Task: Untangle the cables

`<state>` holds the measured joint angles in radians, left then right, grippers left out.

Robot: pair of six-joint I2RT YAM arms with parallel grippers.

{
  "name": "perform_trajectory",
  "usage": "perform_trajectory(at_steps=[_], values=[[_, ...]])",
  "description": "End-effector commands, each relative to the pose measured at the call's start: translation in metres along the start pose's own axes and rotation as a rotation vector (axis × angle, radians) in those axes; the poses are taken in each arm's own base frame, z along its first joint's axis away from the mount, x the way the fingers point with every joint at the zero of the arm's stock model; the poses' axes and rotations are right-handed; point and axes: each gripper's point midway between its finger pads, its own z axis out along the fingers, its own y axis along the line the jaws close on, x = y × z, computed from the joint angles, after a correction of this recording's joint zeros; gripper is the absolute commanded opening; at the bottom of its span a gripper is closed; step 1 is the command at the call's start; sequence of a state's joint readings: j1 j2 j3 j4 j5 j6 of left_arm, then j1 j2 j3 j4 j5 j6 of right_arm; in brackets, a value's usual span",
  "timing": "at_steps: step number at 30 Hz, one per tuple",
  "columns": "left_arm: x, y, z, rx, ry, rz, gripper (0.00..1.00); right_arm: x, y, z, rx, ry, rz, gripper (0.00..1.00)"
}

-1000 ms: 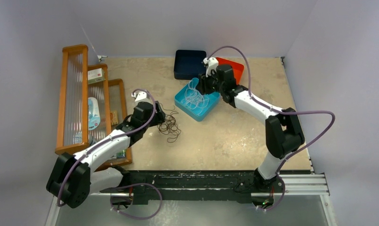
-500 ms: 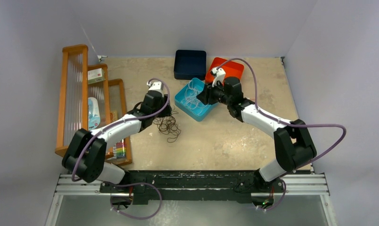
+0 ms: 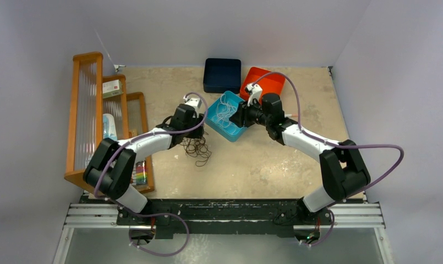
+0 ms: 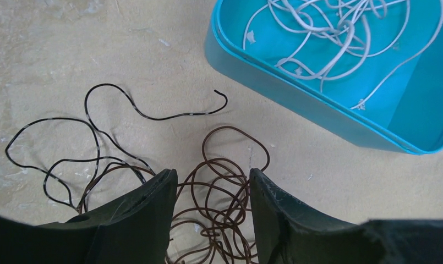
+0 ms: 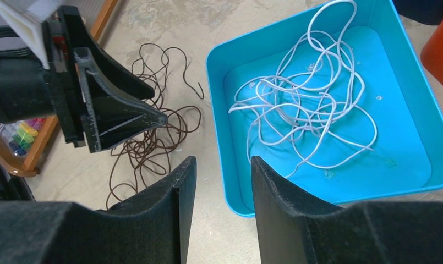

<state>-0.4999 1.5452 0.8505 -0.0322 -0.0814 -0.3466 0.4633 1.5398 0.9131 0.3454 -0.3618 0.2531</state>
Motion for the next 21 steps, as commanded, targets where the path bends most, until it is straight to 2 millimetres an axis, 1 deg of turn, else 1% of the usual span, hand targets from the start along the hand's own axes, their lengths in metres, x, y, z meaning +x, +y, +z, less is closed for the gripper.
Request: perform_trajectory(at_steps=[1, 6, 10, 13, 16, 18, 21], values=[[-0.017, -0.008, 0.008, 0.031, -0.033, 0.032, 0.49, -0.018, 0.011, -0.006, -0.043, -0.057, -0.033, 0.44], [-0.015, -0.012, 0.017, 0.047, -0.02, 0.028, 0.43, -0.019, 0.01, -0.005, -0.044, -0.053, -0.037, 0.44], [-0.017, -0.019, 0.014, 0.073, -0.03, 0.022, 0.42, -0.018, 0.009, -0.008, -0.032, -0.064, -0.033, 0.44], [-0.022, -0.024, 0.006, 0.093, -0.058, 0.016, 0.44, -0.014, 0.009, -0.008, -0.034, -0.064, -0.023, 0.44], [-0.028, -0.031, -0.002, 0.124, -0.09, 0.011, 0.47, -0.016, 0.009, -0.006, -0.04, -0.068, -0.021, 0.44], [-0.029, -0.034, -0.004, 0.134, -0.098, 0.014, 0.49, -0.017, 0.01, -0.005, -0.042, -0.07, -0.022, 0.44], [-0.026, -0.034, -0.002, 0.132, -0.087, 0.022, 0.53, -0.016, 0.009, -0.005, -0.041, -0.067, -0.023, 0.44]])
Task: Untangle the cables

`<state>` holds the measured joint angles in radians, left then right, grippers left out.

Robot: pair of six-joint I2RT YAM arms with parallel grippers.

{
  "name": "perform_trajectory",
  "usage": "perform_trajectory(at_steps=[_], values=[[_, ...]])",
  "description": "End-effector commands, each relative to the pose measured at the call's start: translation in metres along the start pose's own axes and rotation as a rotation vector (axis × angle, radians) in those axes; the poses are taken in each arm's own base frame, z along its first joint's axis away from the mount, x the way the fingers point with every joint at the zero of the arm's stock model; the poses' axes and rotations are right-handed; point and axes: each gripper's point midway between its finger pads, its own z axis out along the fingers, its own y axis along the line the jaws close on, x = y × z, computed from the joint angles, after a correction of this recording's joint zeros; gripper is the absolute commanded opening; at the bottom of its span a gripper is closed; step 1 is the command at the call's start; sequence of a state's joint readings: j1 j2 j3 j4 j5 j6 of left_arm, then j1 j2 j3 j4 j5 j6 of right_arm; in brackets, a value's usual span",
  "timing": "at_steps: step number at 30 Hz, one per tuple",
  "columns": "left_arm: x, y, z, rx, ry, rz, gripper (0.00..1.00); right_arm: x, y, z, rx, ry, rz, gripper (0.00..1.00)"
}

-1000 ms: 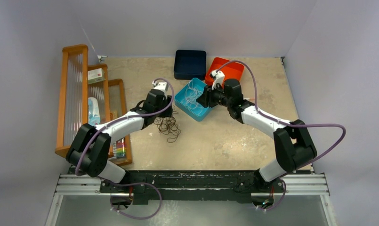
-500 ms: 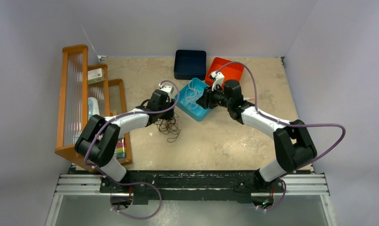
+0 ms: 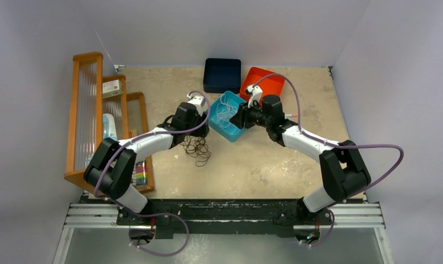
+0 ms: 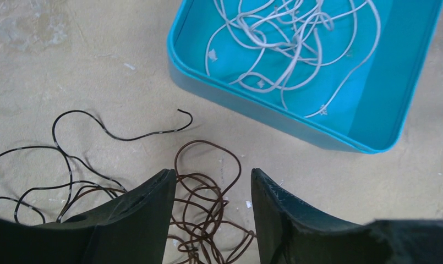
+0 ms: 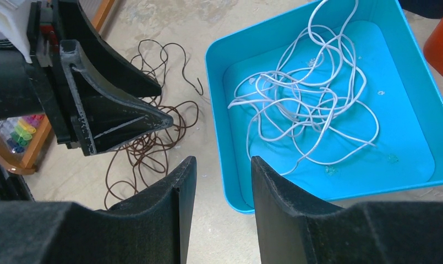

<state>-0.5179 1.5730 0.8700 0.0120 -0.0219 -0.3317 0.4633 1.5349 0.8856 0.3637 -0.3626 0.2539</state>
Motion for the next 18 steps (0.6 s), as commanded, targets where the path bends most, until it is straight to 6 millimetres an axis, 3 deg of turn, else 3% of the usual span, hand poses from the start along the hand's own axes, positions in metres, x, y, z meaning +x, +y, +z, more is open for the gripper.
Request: perform_trajectory(at_steps=[1, 7, 13, 18], values=[[-0.019, -0.013, -0.005, 0.046, -0.069, 0.0, 0.54, -0.023, 0.011, -0.004, -0.041, -0.072, -0.026, 0.44], [-0.007, -0.001, 0.008, -0.023, -0.018, 0.003, 0.54, -0.019, 0.01, -0.004, -0.04, -0.061, -0.023, 0.44], [-0.012, 0.004, 0.006, -0.061, -0.028, -0.017, 0.35, -0.02, 0.011, -0.003, -0.049, -0.059, -0.022, 0.44], [-0.028, 0.007, -0.007, -0.087, -0.084, -0.031, 0.17, -0.022, 0.013, -0.001, -0.063, -0.067, -0.02, 0.44]])
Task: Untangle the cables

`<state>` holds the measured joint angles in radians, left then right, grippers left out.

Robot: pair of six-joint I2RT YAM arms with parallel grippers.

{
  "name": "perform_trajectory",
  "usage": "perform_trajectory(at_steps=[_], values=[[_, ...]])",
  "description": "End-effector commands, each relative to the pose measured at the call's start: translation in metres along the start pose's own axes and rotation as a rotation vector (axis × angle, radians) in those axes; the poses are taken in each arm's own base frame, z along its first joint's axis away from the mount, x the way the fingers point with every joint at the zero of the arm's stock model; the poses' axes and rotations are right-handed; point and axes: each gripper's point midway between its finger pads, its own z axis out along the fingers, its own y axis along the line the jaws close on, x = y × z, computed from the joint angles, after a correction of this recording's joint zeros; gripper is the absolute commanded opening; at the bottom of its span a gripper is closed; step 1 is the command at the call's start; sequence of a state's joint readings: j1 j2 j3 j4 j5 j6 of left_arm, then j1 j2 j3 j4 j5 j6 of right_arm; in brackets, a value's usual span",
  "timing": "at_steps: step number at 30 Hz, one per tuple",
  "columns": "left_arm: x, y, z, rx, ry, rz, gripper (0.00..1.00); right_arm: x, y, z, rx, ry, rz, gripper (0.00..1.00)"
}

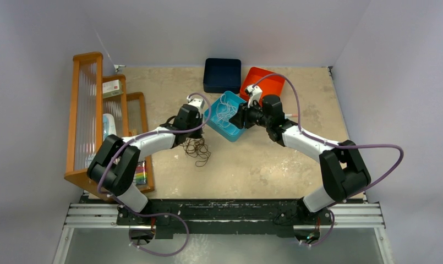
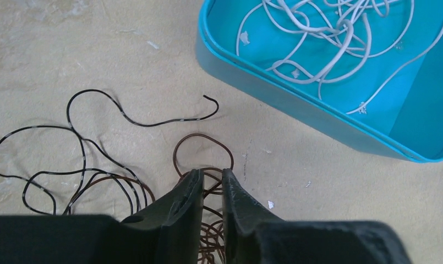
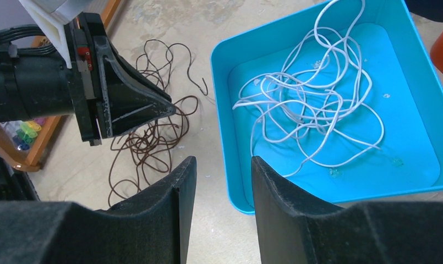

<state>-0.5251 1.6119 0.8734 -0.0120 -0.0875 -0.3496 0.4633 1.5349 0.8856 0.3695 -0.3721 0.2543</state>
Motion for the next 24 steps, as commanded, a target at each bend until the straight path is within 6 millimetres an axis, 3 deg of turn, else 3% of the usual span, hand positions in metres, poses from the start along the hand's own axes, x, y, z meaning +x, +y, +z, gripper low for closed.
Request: perform_trajectory(at_steps=[1, 5, 16, 22, 24], values=[[-0.044, -0.003, -0.02, -0.017, -0.136, -0.031, 0.14, -0.021, 0.012, -0.001, -0.054, -0.063, -0.017, 0.44], [-0.052, -0.001, -0.028, -0.03, -0.166, -0.038, 0.01, -0.022, 0.012, -0.001, -0.058, -0.064, -0.017, 0.44], [-0.066, -0.001, -0.039, -0.037, -0.202, -0.043, 0.0, -0.025, 0.014, 0.0, -0.064, -0.07, -0.017, 0.45], [-0.059, -0.024, -0.038, 0.086, -0.16, 0.007, 0.52, -0.025, 0.014, 0.0, -0.066, -0.073, -0.018, 0.45], [-0.054, -0.031, -0.037, 0.106, -0.146, 0.032, 0.58, -0.024, 0.013, 0.0, -0.066, -0.072, -0.016, 0.45]])
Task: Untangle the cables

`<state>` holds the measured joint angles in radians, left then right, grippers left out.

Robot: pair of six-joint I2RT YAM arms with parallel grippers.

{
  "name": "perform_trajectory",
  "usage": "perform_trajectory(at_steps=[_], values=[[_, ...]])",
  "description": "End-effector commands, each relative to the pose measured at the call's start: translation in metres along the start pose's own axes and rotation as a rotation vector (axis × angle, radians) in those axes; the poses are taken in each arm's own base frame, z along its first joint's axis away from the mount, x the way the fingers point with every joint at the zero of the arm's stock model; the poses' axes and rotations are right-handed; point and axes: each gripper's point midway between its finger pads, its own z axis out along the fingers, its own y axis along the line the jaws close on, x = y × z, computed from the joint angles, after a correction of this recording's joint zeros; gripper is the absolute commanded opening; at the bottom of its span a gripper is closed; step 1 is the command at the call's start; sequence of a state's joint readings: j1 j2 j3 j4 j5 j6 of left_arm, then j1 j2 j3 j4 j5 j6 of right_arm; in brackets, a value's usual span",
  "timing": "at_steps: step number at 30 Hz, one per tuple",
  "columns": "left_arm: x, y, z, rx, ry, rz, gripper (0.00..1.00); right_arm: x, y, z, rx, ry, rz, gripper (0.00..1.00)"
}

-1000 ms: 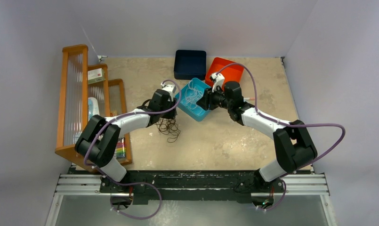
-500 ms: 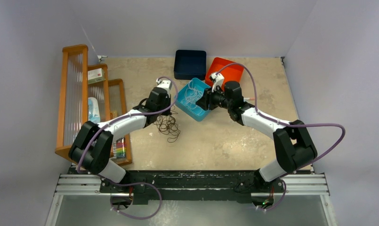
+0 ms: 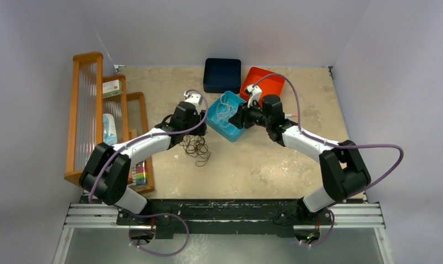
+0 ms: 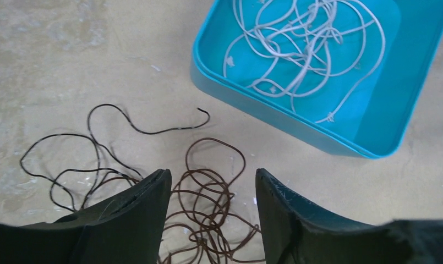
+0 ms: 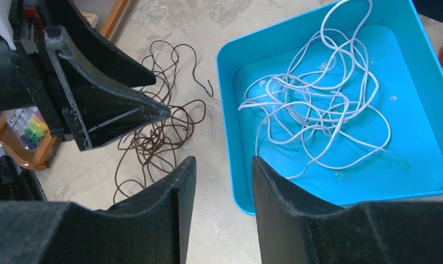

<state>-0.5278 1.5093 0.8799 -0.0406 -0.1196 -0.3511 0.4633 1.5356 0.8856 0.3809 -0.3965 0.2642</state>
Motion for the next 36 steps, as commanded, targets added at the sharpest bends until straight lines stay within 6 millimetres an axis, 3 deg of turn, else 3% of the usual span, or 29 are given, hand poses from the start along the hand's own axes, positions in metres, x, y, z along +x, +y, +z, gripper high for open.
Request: perform_trajectory(at_steps=[1, 13, 17, 30, 36], values=[[-0.023, -0.031, -0.009, 0.115, -0.051, 0.047, 0.59, -0.023, 0.009, 0.0, -0.041, -0.068, -0.025, 0.45], [0.012, -0.024, 0.007, -0.019, 0.084, 0.178, 0.59, -0.022, 0.01, 0.002, -0.053, -0.068, -0.02, 0.45], [0.015, -0.013, 0.009, -0.095, 0.093, 0.189, 0.56, -0.022, 0.01, 0.002, -0.055, -0.068, -0.019, 0.45], [0.004, -0.011, 0.015, -0.128, 0.074, 0.181, 0.22, -0.022, 0.011, 0.002, -0.055, -0.069, -0.021, 0.45], [0.009, -0.01, 0.018, -0.133, 0.088, 0.183, 0.17, -0.021, 0.01, 0.001, -0.053, -0.066, -0.021, 0.45]])
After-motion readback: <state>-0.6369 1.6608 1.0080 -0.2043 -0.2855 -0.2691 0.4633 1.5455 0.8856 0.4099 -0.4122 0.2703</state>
